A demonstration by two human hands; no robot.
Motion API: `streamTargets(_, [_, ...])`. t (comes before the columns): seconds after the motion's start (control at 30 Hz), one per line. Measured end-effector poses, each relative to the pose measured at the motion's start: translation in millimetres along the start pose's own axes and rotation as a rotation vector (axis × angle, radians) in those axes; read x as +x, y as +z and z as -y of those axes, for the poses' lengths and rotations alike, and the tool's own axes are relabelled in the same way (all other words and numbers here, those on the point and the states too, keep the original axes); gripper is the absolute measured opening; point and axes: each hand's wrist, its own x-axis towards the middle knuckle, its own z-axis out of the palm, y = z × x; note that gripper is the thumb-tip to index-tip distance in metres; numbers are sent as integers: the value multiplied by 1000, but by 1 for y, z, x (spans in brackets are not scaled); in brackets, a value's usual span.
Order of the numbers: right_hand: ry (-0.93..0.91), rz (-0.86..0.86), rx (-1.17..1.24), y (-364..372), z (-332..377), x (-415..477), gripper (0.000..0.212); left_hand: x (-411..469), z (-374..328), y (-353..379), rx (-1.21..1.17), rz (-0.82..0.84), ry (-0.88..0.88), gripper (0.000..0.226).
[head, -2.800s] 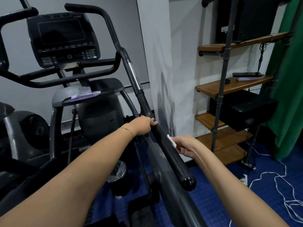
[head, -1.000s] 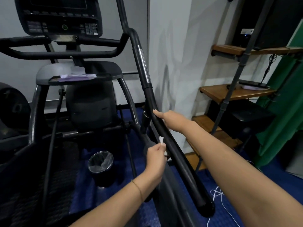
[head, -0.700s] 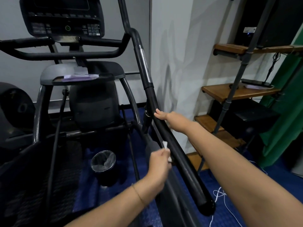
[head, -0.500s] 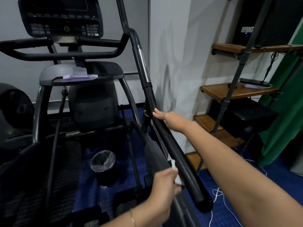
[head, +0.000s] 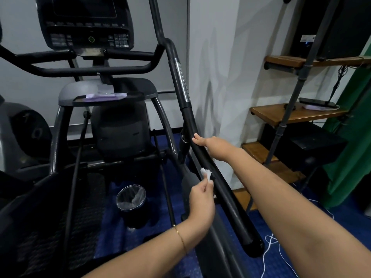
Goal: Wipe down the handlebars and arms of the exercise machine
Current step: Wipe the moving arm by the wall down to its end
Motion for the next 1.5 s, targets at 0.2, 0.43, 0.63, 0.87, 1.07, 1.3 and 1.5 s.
streamTargets(0.2, [3, 21, -62, -9, 5, -5, 88, -6, -7, 1, 85, -22, 25, 29])
streamTargets(0.43, [8, 44, -191, -11, 13, -9, 82, -19, -7, 4, 171, 18, -15, 34])
streamTargets(0.63, [-25, 52, -196, -12, 12, -9, 80, -57, 6, 3, 192, 76, 89, 42])
streamTargets(0.87, [-4, 90, -213, -16, 16, -10, 79, -31, -16, 8, 251, -17, 67, 41])
streamTargets(1.07, [20, 108, -262, -17, 21, -10, 81, -37, -23, 6, 366, -1, 93, 39])
streamTargets(1.3, [8, 97, -299, -16, 21, -12, 82, -44, -26, 4, 516, 52, 193, 39])
streamTargets(1.5, [-25, 108, -287, -22, 18, -6, 85, -33, -24, 0, 470, 65, 179, 40])
